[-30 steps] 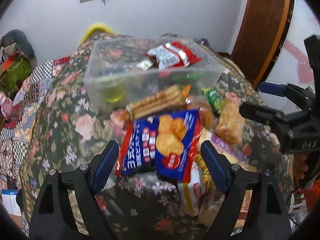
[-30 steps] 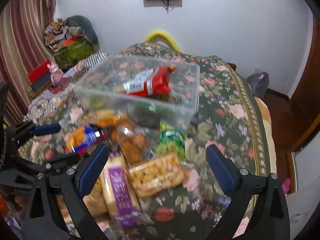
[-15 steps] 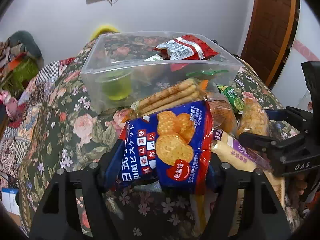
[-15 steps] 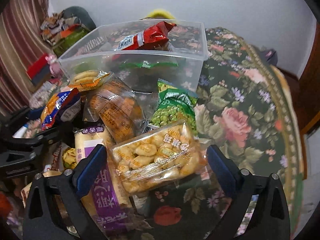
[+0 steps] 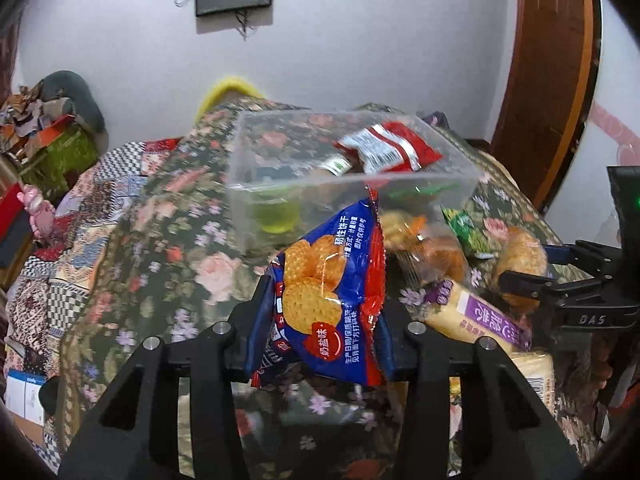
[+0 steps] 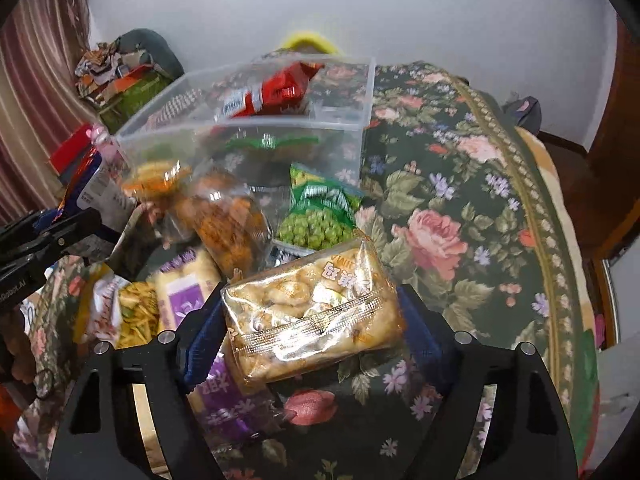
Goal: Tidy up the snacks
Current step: 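Drop the cracker bag into the box with the left tool while the right tool drops the gold pack, then grasp the wafer stick pack with the left tool while the right tool grasps the green pea bag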
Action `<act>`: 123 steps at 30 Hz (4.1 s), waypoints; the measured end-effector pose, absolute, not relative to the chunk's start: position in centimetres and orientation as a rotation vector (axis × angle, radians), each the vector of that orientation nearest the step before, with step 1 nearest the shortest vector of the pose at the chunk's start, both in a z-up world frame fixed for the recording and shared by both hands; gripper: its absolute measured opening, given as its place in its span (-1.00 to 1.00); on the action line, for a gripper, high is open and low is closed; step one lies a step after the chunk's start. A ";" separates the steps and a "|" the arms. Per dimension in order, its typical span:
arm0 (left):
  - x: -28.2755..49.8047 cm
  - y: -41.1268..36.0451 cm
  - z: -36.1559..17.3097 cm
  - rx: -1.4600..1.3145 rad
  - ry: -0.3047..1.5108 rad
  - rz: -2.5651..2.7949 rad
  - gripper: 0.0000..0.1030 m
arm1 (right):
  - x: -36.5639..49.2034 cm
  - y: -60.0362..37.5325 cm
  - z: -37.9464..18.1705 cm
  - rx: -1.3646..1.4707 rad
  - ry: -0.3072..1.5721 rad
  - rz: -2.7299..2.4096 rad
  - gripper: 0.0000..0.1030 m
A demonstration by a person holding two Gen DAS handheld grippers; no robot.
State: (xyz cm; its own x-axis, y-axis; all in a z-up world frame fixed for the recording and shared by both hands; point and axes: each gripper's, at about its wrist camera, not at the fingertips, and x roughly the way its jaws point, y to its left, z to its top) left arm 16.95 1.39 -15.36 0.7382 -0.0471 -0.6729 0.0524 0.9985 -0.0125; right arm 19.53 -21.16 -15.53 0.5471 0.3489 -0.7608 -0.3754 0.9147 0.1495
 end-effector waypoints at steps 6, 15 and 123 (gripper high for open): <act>16.0 2.5 -12.7 0.010 0.666 -0.026 -0.14 | 19.8 -21.1 -12.9 -0.019 0.829 0.434 0.53; 17.1 2.6 -9.5 -0.003 0.597 -0.043 -0.14 | 21.1 -19.8 -8.9 -0.002 0.723 0.465 0.53; 21.8 3.6 -21.6 -0.106 0.962 -0.044 0.20 | 22.7 -20.3 -16.0 -0.078 0.906 0.418 -0.13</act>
State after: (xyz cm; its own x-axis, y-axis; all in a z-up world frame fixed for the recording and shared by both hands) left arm 21.85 3.58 -21.56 0.5717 -0.0843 -0.8161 -0.0101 0.9939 -0.1097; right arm 22.68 -20.28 -16.02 0.5424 0.3190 -0.7772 -0.3839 0.9170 0.1085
